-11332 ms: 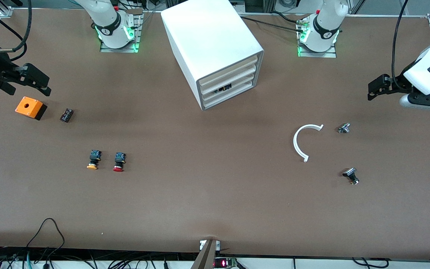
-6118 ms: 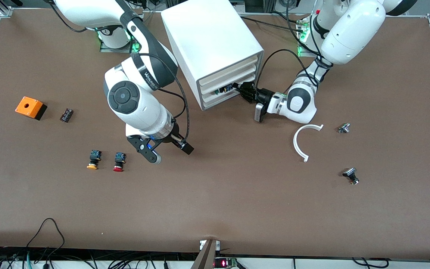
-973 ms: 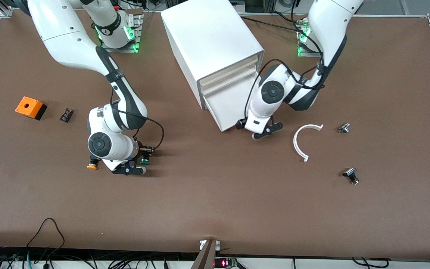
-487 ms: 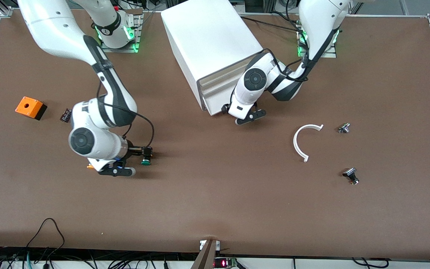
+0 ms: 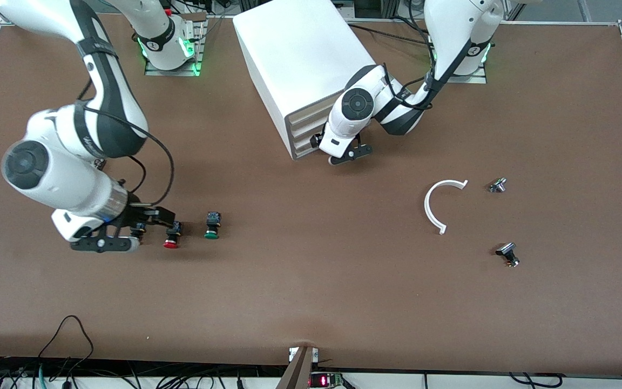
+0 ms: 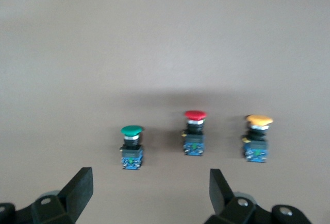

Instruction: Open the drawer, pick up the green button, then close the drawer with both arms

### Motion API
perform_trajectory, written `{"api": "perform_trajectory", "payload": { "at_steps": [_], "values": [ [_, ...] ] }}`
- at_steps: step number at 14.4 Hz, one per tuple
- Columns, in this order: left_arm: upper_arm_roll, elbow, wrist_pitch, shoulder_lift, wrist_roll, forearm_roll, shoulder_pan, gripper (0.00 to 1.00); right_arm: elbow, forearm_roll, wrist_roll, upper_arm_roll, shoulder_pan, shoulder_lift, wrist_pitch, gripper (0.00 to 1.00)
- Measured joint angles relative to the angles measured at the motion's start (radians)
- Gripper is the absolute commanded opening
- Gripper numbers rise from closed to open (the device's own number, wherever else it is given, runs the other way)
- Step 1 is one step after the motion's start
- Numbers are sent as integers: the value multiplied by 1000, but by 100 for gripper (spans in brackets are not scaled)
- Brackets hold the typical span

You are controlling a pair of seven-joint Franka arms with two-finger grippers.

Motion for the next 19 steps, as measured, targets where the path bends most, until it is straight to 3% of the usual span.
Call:
{"api": "perform_trajectory", "payload": {
  "at_steps": [3,11,14,19],
  "values": [
    [-6,-3,0,0,0,-39,1,100,0,0,-21,-36,-3,-52,-17,100],
    [-5,55,-21,-30,8,-44,58,100,-2,-37,-49,-65,-43,-238,-270,100],
    [-5,140,-178,-55,95,15,153,100,-2,-36,-78,-63,-72,-306,-346,100],
    [-5,380,-509,-67,287,126,247,100,-7,-36,-57,-58,-85,-417,-453,100]
  ]
}}
